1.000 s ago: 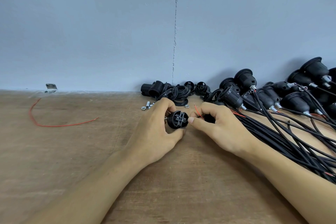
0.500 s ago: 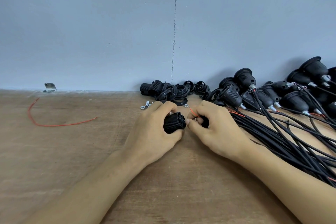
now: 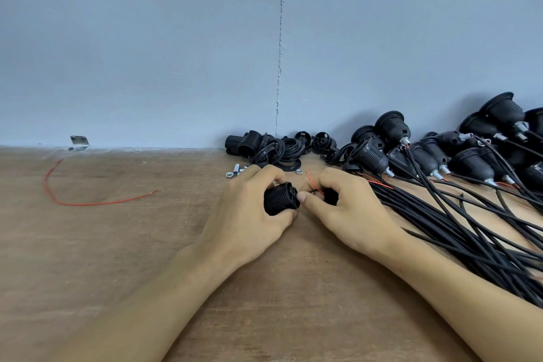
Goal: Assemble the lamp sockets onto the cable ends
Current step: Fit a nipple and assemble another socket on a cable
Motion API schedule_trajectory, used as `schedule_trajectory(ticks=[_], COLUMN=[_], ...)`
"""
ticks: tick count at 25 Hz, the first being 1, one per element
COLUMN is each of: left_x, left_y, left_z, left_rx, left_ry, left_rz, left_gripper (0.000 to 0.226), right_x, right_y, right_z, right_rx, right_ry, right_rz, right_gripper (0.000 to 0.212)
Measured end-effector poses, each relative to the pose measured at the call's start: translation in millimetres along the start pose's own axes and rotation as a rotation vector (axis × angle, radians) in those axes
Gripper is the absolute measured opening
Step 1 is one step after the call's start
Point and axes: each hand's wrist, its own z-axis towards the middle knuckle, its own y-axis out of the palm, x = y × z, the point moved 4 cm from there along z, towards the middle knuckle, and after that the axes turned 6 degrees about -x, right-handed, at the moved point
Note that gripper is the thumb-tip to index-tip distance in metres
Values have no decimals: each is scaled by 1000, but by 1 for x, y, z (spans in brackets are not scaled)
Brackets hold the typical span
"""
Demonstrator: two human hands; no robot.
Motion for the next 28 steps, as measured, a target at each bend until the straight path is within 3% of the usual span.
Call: schedule_trajectory(ticks=[15,28], left_x=[-7,-11], left_y=[7,9], left_z=[1,1], left_rx=[-19,-65], left_ry=[-89,-97], left_rz=[-39,-106], left_gripper=[38,44], right_x=[3,4], right_y=[1,2], right_z=[-1,-1], right_rx=[-25,-19], right_ry=[50,80], right_rz=[-10,58], right_gripper=[21,12])
